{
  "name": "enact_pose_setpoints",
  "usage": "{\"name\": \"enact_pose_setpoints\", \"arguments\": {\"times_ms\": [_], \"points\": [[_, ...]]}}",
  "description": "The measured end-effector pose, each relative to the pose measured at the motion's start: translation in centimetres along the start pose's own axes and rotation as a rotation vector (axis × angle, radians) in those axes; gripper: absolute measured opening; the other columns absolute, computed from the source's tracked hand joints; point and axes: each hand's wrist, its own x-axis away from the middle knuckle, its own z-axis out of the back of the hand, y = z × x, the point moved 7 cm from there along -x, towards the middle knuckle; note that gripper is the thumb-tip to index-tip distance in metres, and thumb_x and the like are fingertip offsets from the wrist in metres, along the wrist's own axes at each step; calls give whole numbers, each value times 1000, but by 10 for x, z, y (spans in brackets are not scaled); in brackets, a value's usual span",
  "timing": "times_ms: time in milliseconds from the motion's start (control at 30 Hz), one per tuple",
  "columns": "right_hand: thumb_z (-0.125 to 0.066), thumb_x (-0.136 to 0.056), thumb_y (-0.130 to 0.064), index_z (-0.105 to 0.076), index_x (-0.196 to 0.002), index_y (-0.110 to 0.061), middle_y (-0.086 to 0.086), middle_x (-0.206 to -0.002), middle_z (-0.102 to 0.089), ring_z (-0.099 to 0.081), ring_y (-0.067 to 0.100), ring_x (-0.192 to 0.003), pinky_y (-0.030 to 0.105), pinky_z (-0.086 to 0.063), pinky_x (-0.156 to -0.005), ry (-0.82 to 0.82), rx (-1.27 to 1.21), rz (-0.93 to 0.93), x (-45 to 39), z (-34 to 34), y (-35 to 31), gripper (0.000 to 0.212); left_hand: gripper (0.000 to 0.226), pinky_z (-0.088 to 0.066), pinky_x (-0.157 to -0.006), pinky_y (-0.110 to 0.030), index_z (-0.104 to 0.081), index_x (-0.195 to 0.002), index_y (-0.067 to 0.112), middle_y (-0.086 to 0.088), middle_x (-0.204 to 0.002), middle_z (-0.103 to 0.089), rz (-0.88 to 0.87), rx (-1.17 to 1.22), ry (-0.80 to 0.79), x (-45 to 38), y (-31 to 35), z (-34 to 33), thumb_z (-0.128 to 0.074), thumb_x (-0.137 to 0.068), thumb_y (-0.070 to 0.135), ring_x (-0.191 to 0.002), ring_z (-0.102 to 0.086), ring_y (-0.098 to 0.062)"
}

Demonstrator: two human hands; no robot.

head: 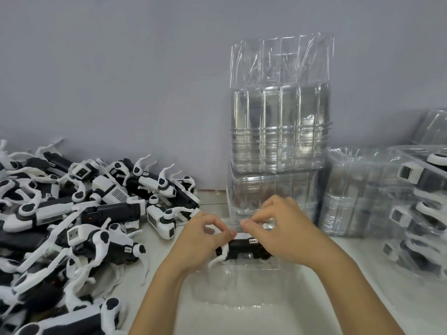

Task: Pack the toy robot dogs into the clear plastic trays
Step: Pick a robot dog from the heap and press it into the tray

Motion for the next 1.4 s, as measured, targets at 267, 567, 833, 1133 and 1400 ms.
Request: {"name": "enact_pose_setpoints", "arguments": {"times_ms": [267, 567, 833, 1133, 1400], "points": [[-40, -96, -65, -78, -82, -38, -25, -128, -32, -22, 2, -122, 30, -10, -97, -131, 159, 70, 4, -31, -14, 49, 22, -42, -54, -6, -66, -84, -1, -14, -103, -67, 10, 56, 42, -2, -2, 1, -65, -96, 17, -65, -60, -1], [-42, -100, -58, -78, -82, -31, -24, -131, -29, -20, 3, -125, 32, -12, -98, -183, 186, 39, 3, -34, -13, 48, 24, -40, -57, -7, -66, -74, 9, -8, -96, -67, 5, 21, 30, -1, -1, 1, -67, -94, 21, -63, -60, 0], [-68, -92, -37, -72, -86, -44, -23, -124, -33, -27, 3, -121, 29, -16, -98, -198, 70, 32, 7, -23, -14, 10, 26, -37, -53, -16, -63, -68, 17, 4, -70, -58, -19, -44, 33, -3, 1, 2, -69, -92, 24, -52, -52, -7], [-69, -84, -6, -50, -85, -36, -14, -110, -36, -35, 10, -116, 21, -42, -81, -187, 80, -113, 5, -6, 9, 36, 28, -36, -83, -31, -53, -84, 32, 14, -105, -52, -129, -616, 23, 6, 35, -13, -63, -76, 57, -103, -50, -13], [-67, -83, -5, -49, -82, -38, -13, -110, -38, -35, 11, -115, 21, -38, -79, -159, 55, -102, 2, -12, 13, 38, 79, -23, -111, -54, -38, -114, 33, 3, -129, -41, 72, -815, -61, 12, 29, -43, -67, -60, 83, -137, -25, -27]]}}
